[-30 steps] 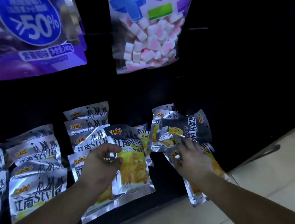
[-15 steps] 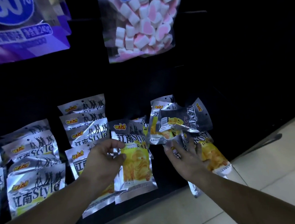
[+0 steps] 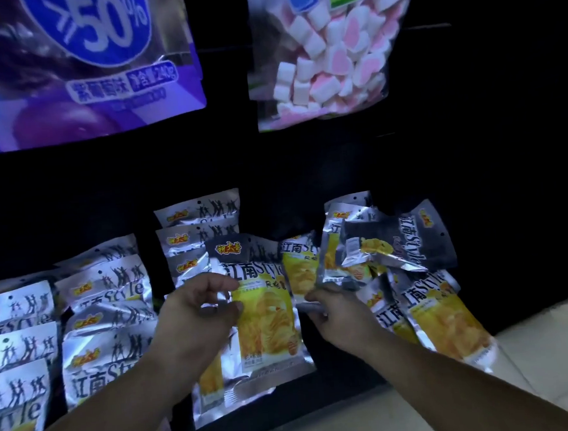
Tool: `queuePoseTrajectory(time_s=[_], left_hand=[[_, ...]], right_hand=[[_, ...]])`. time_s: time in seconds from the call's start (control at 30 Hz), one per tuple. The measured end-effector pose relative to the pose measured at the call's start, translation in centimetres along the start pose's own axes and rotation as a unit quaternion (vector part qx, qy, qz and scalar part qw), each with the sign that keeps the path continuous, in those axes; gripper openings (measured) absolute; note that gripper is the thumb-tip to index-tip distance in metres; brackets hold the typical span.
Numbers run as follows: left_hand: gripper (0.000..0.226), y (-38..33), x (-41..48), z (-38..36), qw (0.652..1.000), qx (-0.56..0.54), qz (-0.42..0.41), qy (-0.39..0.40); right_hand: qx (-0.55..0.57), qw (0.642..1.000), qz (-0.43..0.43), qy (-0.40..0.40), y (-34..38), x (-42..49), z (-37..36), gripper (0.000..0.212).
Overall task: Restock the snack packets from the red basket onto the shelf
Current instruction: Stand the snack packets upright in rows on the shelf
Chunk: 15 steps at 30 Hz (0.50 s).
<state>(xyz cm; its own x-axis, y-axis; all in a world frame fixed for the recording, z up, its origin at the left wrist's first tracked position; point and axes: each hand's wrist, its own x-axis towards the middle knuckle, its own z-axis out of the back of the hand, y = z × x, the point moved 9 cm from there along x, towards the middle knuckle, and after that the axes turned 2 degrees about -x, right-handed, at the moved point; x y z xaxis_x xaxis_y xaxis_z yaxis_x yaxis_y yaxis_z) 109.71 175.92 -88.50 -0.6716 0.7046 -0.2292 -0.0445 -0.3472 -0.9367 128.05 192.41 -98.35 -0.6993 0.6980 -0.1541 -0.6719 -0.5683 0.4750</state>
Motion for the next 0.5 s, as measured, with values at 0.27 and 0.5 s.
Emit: queuePoseTrajectory(time_s=[0.27,0.5], left_hand=[[0.021,-0.6,0.7,1.3,1.0,0.002,-0.009,-0.002],[0.023,0.3,0.5,0.8,1.0,0.017,-0.001,0.014]], right_hand=[[-0.171,0.985,0.026,0.009,0.4,3.6,-2.9,0.057],[-0.217,0.973,0.076,0.004,-0.7,-0.1,-2.5,0.048]])
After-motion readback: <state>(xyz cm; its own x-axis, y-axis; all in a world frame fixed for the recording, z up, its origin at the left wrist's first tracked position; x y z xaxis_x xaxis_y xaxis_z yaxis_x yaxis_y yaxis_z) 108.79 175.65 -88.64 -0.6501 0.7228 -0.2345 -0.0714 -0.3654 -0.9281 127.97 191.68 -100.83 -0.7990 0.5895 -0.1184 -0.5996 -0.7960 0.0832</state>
